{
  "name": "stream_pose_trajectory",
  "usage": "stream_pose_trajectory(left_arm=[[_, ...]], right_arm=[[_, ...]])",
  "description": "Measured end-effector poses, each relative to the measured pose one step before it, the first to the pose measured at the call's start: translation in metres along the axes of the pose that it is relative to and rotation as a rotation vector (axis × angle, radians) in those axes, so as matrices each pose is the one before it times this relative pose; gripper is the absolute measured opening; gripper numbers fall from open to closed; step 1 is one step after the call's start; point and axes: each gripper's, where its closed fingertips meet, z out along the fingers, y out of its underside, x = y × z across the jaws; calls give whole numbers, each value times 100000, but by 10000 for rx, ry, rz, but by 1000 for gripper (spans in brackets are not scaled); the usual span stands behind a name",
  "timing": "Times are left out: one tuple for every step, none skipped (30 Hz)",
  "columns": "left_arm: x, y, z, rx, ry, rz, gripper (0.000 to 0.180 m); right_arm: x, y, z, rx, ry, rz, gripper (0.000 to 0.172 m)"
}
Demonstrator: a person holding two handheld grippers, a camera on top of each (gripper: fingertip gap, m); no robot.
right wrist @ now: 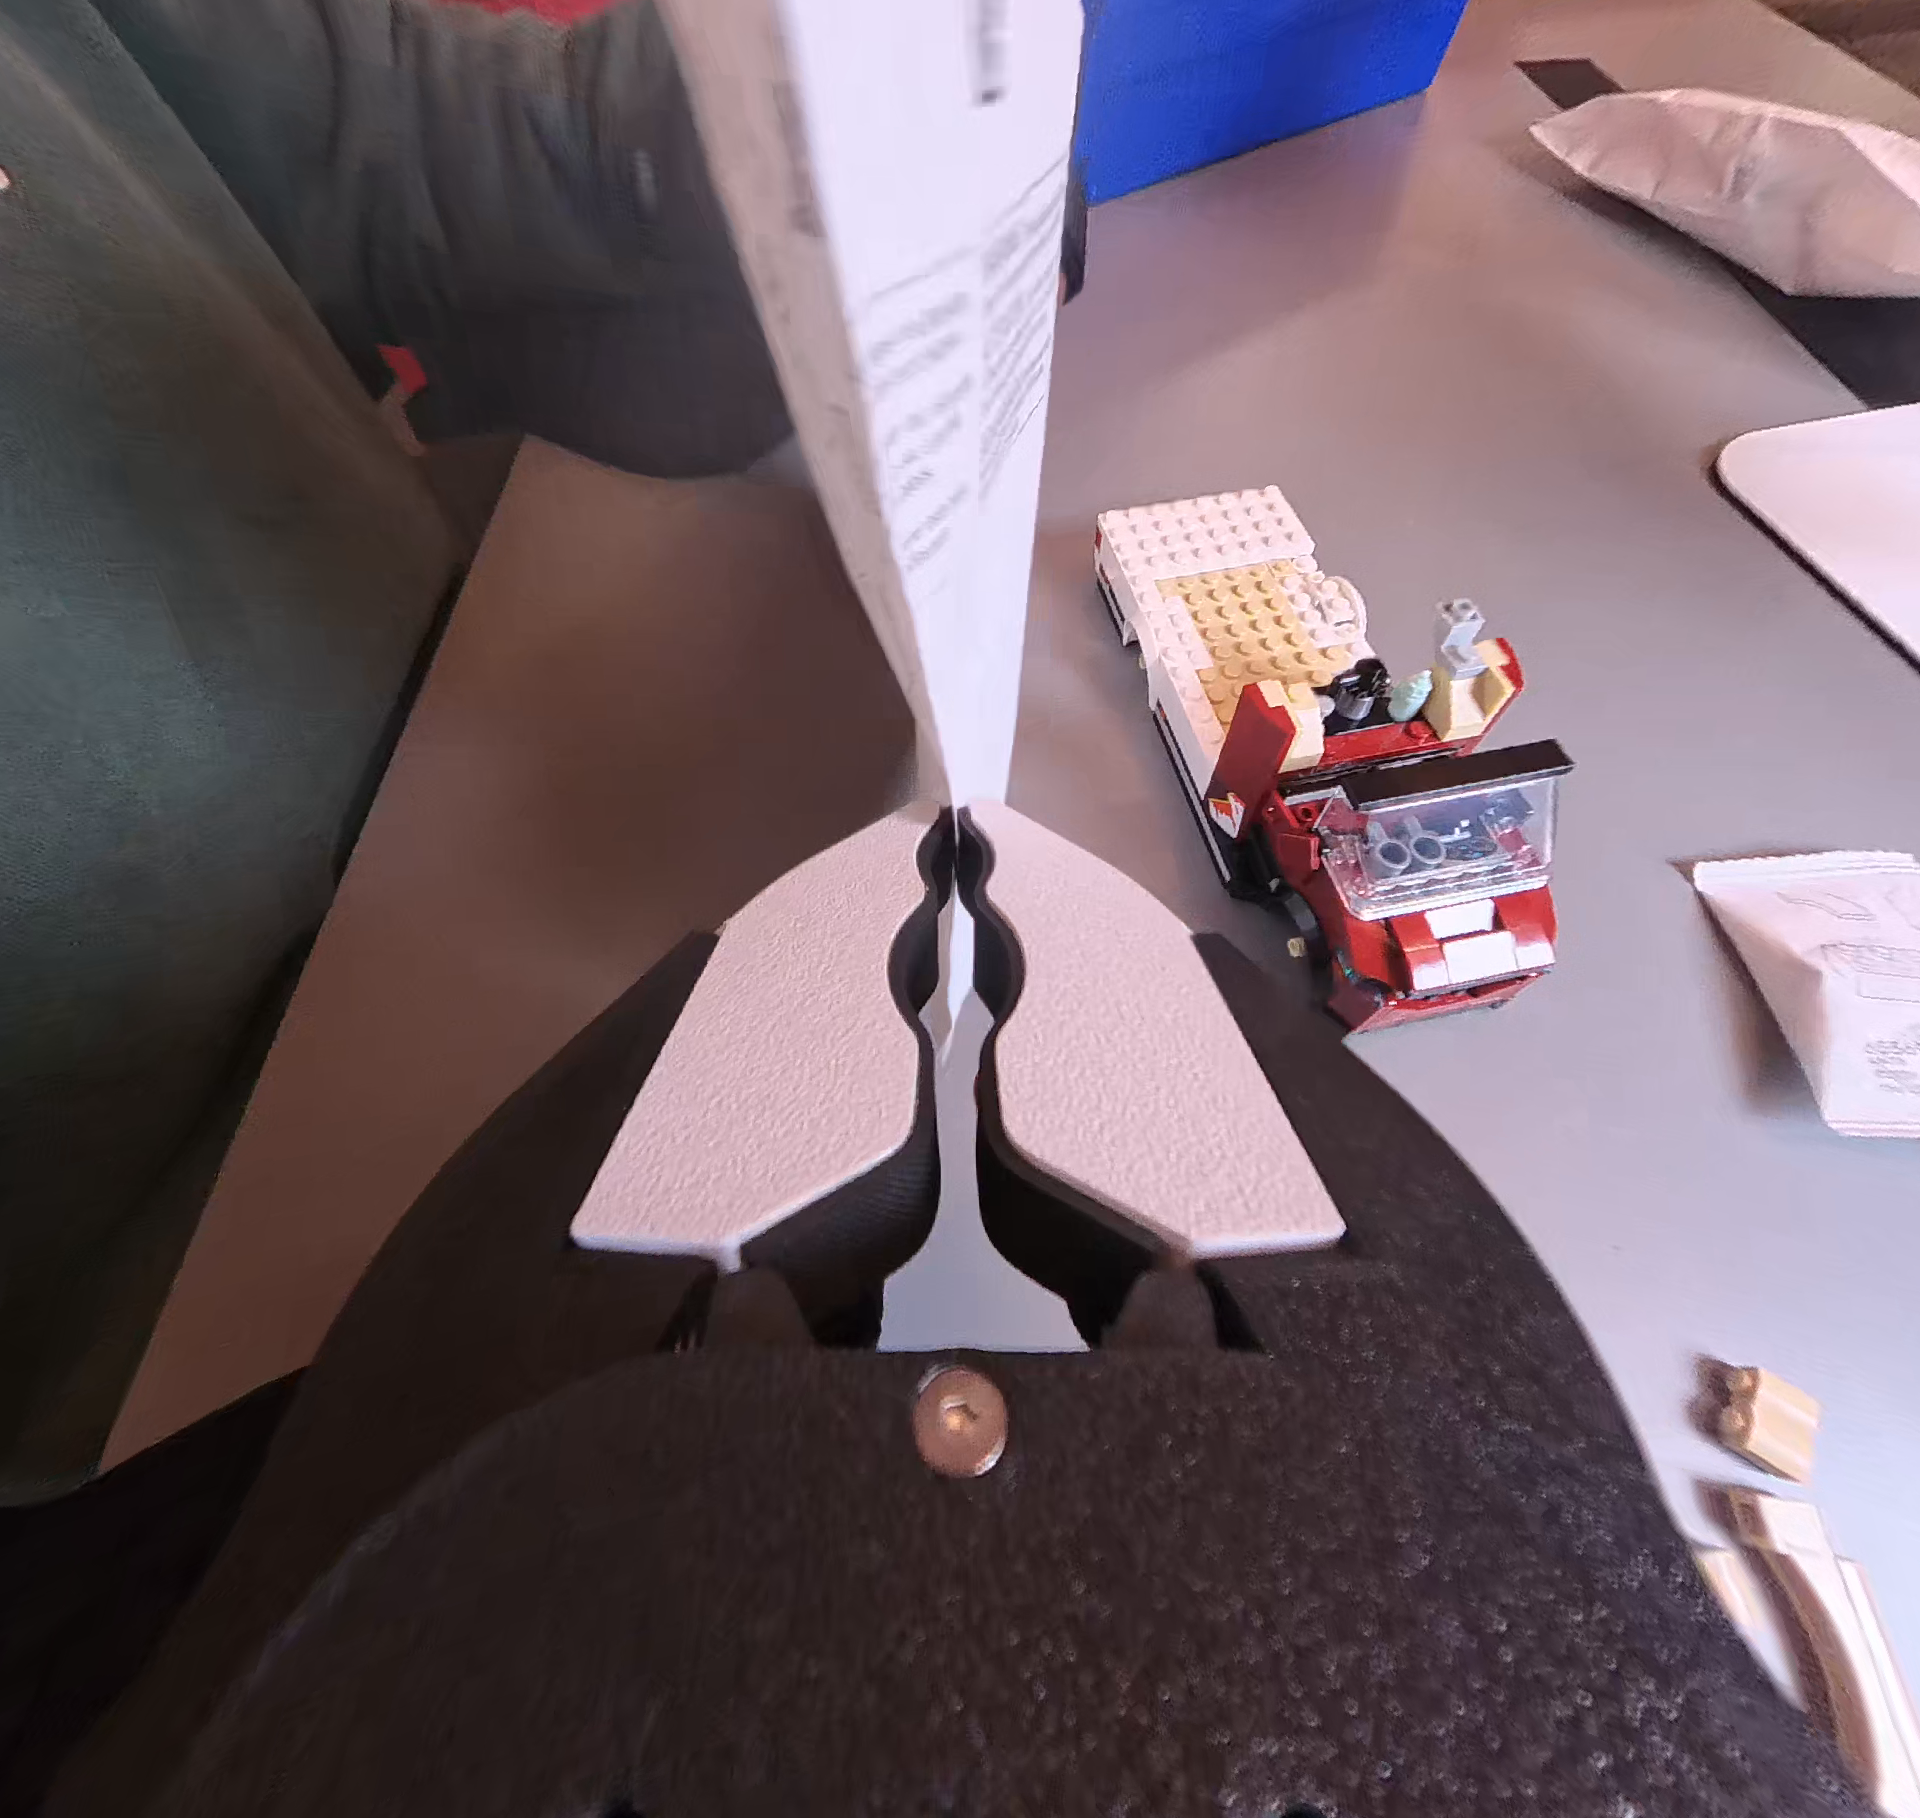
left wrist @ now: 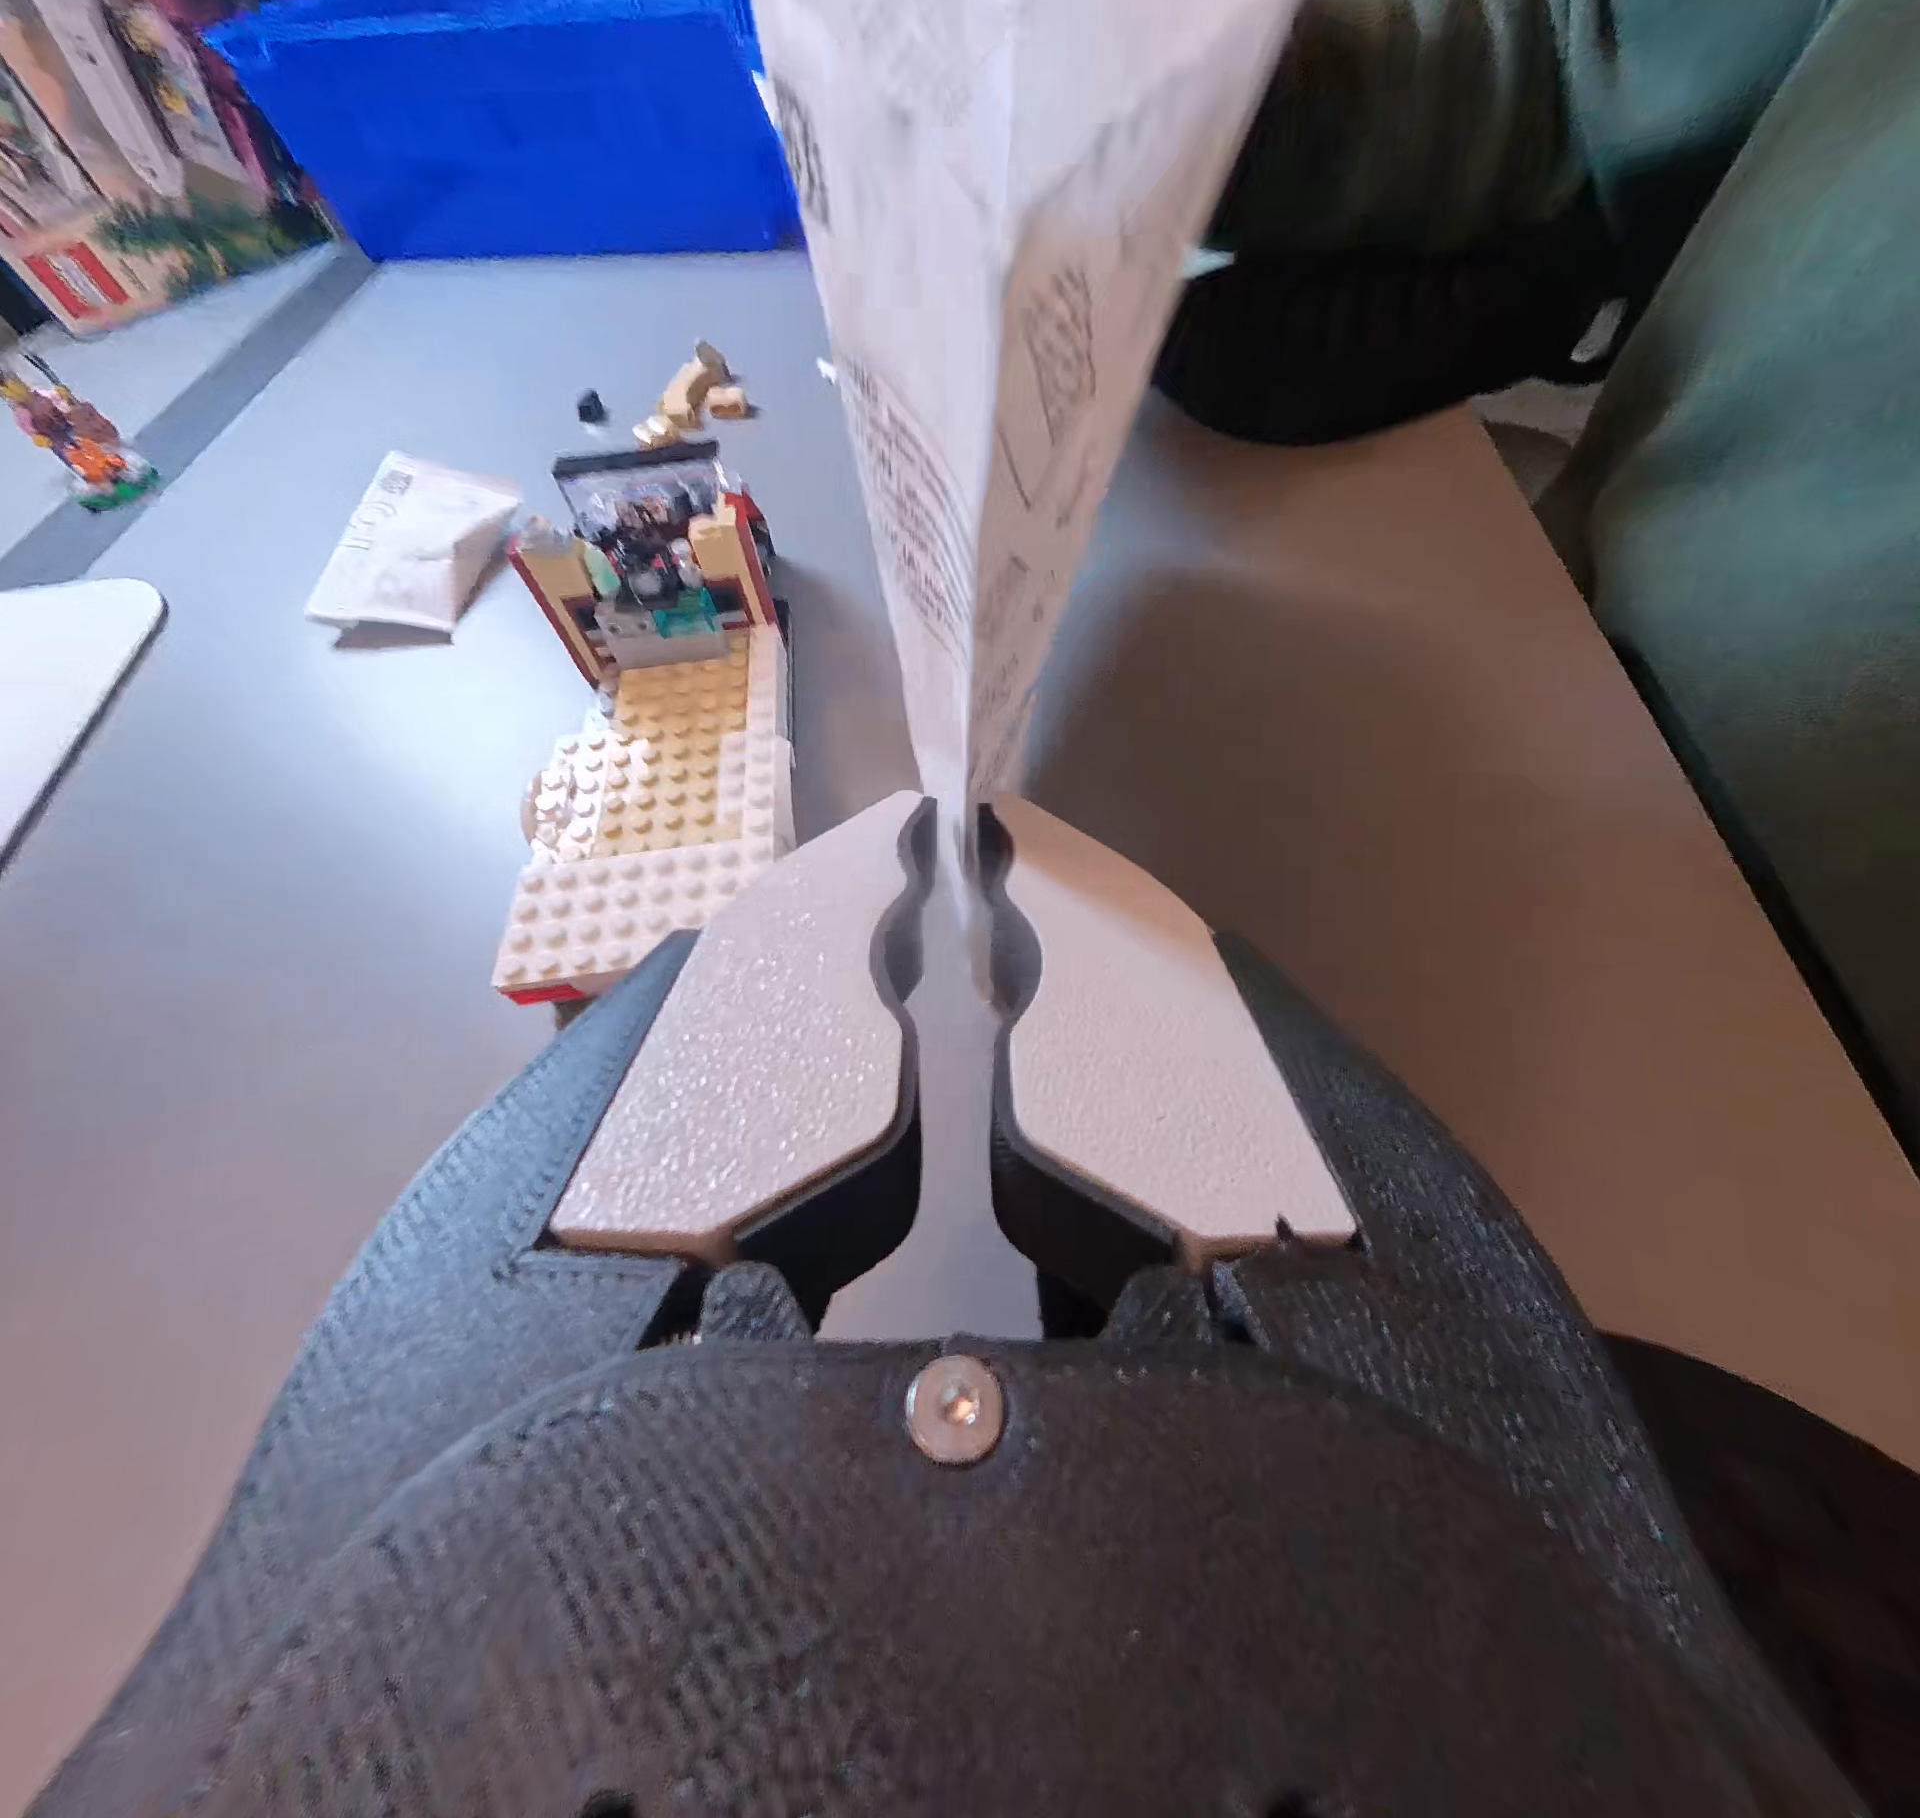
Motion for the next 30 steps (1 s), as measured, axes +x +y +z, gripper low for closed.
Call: stream_pose_trajectory(left_arm=[[160,761,254,-379,114,-42,14],[82,812,303,-373,33,11,15],[1,779,349,-380,-78,128,11],[146,594,355,-366,-14,208,3],[314,-12,218,-70,97,130,1],[200,-218,53,2,75,44,1],[-147,122,-3,-178,-127,135,1],[-143,88,-21,-80,-123,117,1],[116,24,-8,-5,71,-57,1],[40,15,-26,-12,7,-38,1],[16,12,0,-18,-37,50,1],[99,-29,18,-16,12,44,1],[86,-50,50,-5,34,9,1],[34,-31,50,-10,9,18,1],[-29,11,15,-36,-28,59,1],[10,-8,6,-13,-3,-3,1],[13,-18,34,-15,-20,3,1],[39,-26,41,-27,-35,49,1],[82,-1,134,-71,-16,71,1],[319,165,398,-172,127,52,1],[289,352,634,-260,87,82,1],[-36,209,478,-201,-128,172,1],[-35,-156,74,-29,-59,98,1],[-205,-440,-155,183,-74,-90,1],[-140,-454,-156,233,-13,-162,1],[3,-298,-71,157,35,-112,1],[75,-141,-19,70,44,-31,1],[125,-179,-25,106,68,-65,1],[167,-276,-15,161,105,-99,1],[5,-333,49,159,31,-90,1]], right_arm=[[-57,304,163,-82,-99,67,0],[-100,298,198,-80,-99,44,0],[-148,321,237,-112,-107,19,0],[-108,361,269,-150,-78,-2,0],[70,382,236,-171,46,-36,0],[264,374,141,-187,187,-72,0],[305,402,44,-227,244,-86,1],[97,520,14,-320,148,-67,8],[-102,679,71,-412,32,-31,17],[-84,765,147,-403,66,-50,19],[-62,680,192,-295,109,-104,16],[-57,494,226,-169,107,-91,8],[-64,339,255,-119,86,-67,2],[-94,233,225,-125,34,-71,1],[-128,85,80,-87,-41,-52,0],[-64,-2,-1,-62,-42,-20,0],[-1,9,10,-53,0,-26,0],[-38,-16,17,-27,-17,-30,0],[-88,-35,81,-7,-38,-27,0],[-78,-107,214,12,-10,-53,0],[-18,-179,296,16,48,-104,0],[52,-194,245,1,95,-130,0],[102,-157,94,-4,112,-108,0],[-8,-78,10,19,45,-67,0],[-108,-37,50,64,7,-18,0],[-45,-35,54,81,44,-8,0],[205,-54,-75,62,193,-45,0],[438,-143,-256,76,279,-39,0],[307,-273,-334,134,122,50,0],[49,-405,-127,184,-32,83,0]])
